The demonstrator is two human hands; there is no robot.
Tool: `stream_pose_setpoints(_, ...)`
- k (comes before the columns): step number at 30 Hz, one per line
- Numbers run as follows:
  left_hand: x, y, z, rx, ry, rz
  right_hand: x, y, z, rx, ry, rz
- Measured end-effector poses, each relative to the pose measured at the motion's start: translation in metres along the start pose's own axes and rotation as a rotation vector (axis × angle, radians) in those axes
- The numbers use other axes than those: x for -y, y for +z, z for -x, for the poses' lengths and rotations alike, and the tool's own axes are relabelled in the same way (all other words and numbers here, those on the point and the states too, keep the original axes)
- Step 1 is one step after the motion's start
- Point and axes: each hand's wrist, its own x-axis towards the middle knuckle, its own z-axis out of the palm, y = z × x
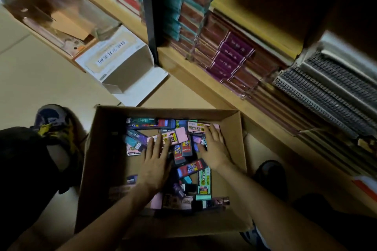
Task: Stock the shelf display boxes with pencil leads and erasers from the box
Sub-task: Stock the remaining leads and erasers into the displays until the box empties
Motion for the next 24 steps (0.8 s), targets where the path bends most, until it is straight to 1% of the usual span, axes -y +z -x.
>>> stream_pose_setpoints(4,-0.009,0.012,0.025,-0.007,-0.057,-0.02,-0.001,0.024,0.028,-0.048,-0.05,-0.001)
stream_pose_setpoints(6,-0.012,0.013,0.035,-0.028,-0.078,-0.007,-0.004,0.028,0.039,-0.04,-0.076,-0.024)
stream_pose_setpoints(9,-0.01,0.008,0.045,-0.11,-0.117,0.072,-0.008,0.025,0.05,-0.01,-0.188,-0.129)
stream_pose_setpoints(11,-0.005,0.004,0.045,-0.16,-0.157,0.113,-0.008,0.023,0.055,-0.075,-0.234,-0.222)
stream_pose_setpoints(12,-0.002,0.001,0.043,-0.174,-0.196,0.129,-0.006,0.022,0.057,-0.14,-0.188,-0.294)
stream_pose_setpoints(13,0.001,-0.002,0.041,-0.178,-0.243,0.146,-0.002,0.023,0.058,-0.221,-0.087,-0.377)
stream_pose_setpoints(15,0.005,-0.006,0.036,-0.164,-0.318,0.2,0.008,0.026,0.055,-0.36,0.193,-0.495)
stream_pose_setpoints(16,0.007,-0.006,0.033,-0.152,-0.337,0.24,0.012,0.027,0.051,-0.373,0.326,-0.512)
stream_pose_setpoints(17,0.008,-0.006,0.031,-0.143,-0.35,0.289,0.017,0.03,0.047,-0.347,0.429,-0.524)
stream_pose_setpoints(19,0.009,-0.005,0.026,-0.141,-0.385,0.402,0.025,0.033,0.04,-0.285,0.547,-0.609)
stream_pose_setpoints(21,0.009,-0.003,0.023,-0.158,-0.445,0.477,0.029,0.033,0.033,-0.267,0.624,-0.744)
stream_pose_setpoints(24,0.005,0.002,0.024,-0.181,-0.511,0.597,0.025,0.032,0.024,-0.198,0.696,-0.837)
